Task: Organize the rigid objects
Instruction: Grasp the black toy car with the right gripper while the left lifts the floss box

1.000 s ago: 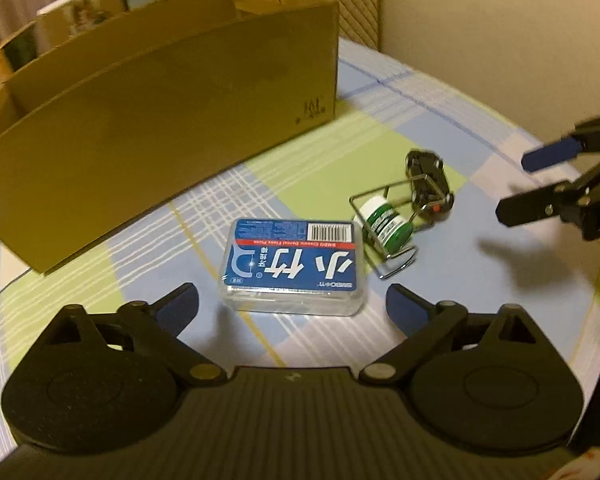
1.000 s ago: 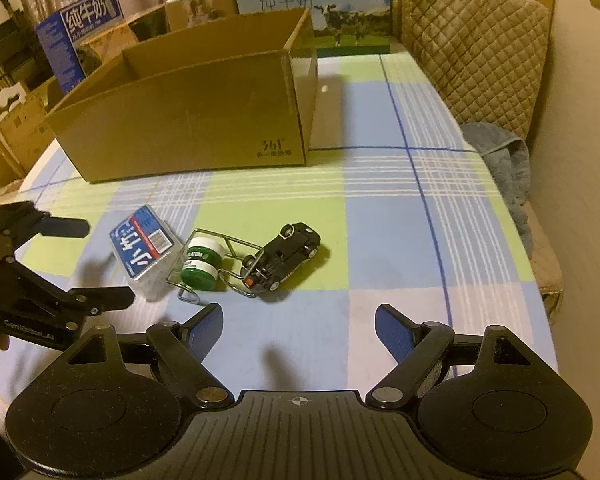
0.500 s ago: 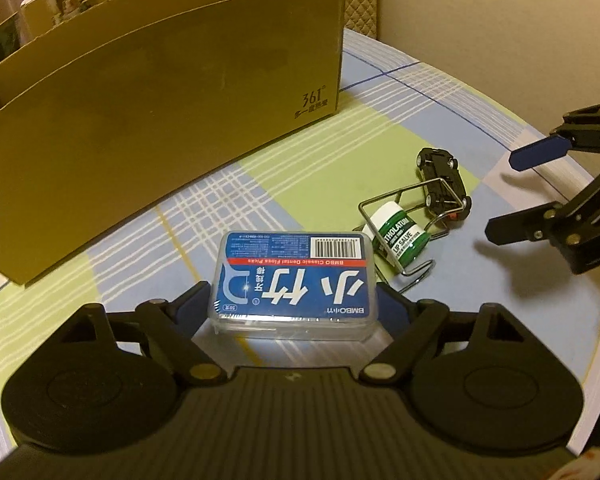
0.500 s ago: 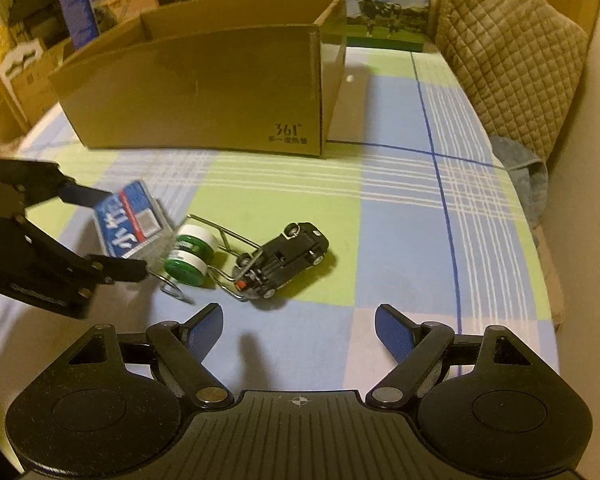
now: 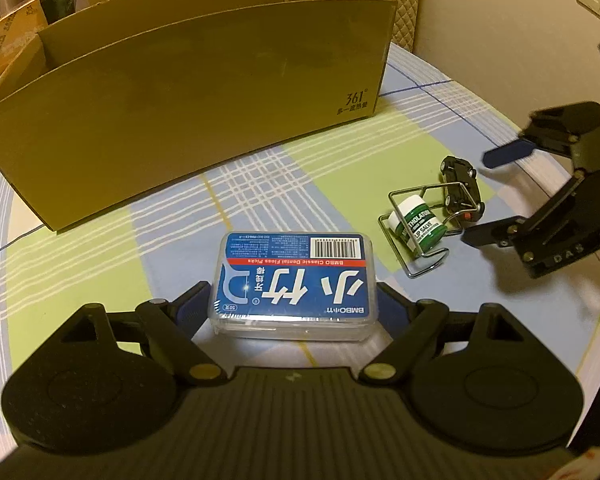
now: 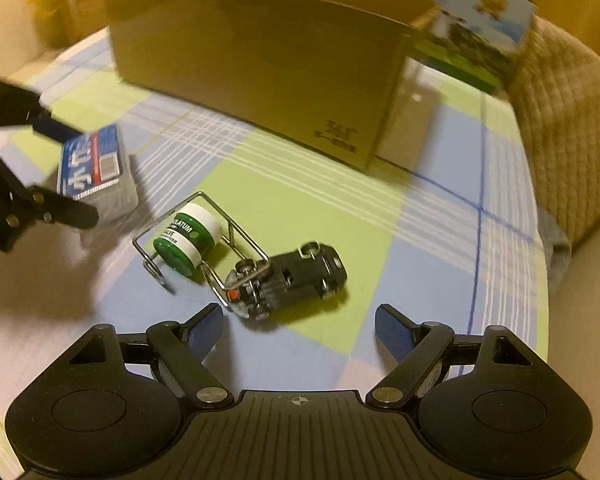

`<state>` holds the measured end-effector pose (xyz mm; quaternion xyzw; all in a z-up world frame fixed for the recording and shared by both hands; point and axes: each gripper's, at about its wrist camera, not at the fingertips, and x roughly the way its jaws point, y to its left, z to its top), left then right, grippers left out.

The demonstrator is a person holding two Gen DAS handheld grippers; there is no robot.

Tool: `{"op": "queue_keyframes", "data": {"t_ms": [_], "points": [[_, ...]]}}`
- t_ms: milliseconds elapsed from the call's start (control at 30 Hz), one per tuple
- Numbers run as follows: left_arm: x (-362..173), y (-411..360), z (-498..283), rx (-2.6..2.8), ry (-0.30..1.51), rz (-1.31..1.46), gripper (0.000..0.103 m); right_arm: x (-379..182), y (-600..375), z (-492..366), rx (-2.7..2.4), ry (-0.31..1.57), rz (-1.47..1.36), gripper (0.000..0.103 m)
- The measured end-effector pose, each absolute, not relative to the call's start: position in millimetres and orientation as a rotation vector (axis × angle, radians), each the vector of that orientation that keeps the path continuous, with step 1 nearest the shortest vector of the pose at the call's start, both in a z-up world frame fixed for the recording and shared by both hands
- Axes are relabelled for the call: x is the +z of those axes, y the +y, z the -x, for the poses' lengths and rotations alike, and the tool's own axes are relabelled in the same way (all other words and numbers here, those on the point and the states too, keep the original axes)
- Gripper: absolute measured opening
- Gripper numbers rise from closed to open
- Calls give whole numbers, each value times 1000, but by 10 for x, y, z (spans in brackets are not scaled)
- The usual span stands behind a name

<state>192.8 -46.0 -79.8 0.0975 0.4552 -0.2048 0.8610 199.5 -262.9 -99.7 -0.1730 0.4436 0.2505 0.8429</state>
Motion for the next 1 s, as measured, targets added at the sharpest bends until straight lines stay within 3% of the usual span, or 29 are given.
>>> {"op": "queue_keyframes", "data": {"t_ms": [300,433,1000], "points": [[-778,-464,-1917,-429,950,-187,83,-986,-2709,-2255,684,951,326,80],[-777,-463,-1907,-429,950,-188,83,-949,-2682,-2217,713,937,357,65],[-495,-379,-1692,-324,951,-124,83,-529,-2975,-1862,433,993,114,64]]}}
